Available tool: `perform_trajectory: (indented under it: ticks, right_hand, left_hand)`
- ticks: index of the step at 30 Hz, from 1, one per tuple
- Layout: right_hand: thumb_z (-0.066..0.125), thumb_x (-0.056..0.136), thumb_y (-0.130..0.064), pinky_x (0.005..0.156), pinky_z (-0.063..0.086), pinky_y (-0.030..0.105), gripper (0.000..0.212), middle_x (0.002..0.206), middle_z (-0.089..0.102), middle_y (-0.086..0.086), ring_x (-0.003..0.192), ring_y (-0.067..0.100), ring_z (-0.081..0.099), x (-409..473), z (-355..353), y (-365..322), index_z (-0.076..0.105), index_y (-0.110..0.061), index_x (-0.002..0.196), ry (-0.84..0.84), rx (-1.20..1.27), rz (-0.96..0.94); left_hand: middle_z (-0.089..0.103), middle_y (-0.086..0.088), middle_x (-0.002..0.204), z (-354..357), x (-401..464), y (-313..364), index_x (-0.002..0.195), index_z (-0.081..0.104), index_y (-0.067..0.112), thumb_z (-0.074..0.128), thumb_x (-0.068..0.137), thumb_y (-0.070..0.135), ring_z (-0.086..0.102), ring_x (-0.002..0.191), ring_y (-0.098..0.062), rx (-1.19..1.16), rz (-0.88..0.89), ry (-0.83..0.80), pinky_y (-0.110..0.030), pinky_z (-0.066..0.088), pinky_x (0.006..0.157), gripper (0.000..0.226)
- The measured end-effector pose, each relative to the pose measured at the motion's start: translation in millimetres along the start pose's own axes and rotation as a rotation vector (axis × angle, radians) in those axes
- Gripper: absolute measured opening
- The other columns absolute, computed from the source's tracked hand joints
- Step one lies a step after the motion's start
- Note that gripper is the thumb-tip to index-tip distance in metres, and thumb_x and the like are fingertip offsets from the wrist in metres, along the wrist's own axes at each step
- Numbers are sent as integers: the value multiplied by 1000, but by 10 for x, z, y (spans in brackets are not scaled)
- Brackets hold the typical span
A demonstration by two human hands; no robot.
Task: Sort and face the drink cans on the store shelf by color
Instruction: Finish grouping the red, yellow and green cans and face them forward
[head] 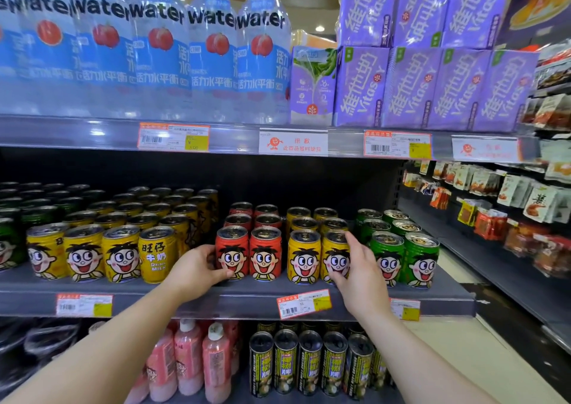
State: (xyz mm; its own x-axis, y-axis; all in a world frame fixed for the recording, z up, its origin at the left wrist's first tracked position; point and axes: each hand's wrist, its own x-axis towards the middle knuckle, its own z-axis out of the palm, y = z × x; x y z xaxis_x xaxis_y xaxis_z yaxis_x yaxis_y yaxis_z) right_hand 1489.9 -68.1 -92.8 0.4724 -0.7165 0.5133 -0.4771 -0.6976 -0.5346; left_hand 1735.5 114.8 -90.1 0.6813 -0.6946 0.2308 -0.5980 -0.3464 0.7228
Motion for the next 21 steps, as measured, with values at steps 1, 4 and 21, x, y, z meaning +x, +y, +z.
perform_trajectory:
  ticks: [1, 4, 21]
  right_hand:
    - [68, 84, -28, 91, 49, 35, 80, 142, 41, 2, 118, 23, 51, 8, 6, -3, 19, -31, 147, -1, 7, 3]
    - [68, 85, -27, 90, 48, 34, 79, 144, 39, 2, 115, 22, 53, 14, 13, 2, 19, -31, 147, -9, 22, 6]
    - [53, 89, -46, 100, 35, 36, 54, 131, 44, -3, 121, 20, 36, -227, 47, -125, 37, -37, 140, -160, -133, -194]
  left_hand:
    - [66, 7, 100, 1, -1, 4, 124, 54, 14, 80, 73, 23, 62, 92, -9, -4, 0, -3, -22, 49, 81, 58]
    - [64, 10, 95, 9, -13, 25, 123, 55, 14, 79, 74, 23, 62, 89, -7, 1, -1, 0, -20, 47, 79, 55]
    - [65, 0, 109, 128, -334, 295, 118, 58, 18, 77, 71, 42, 59, 105, -19, 123, 90, 320, -35, 52, 83, 56]
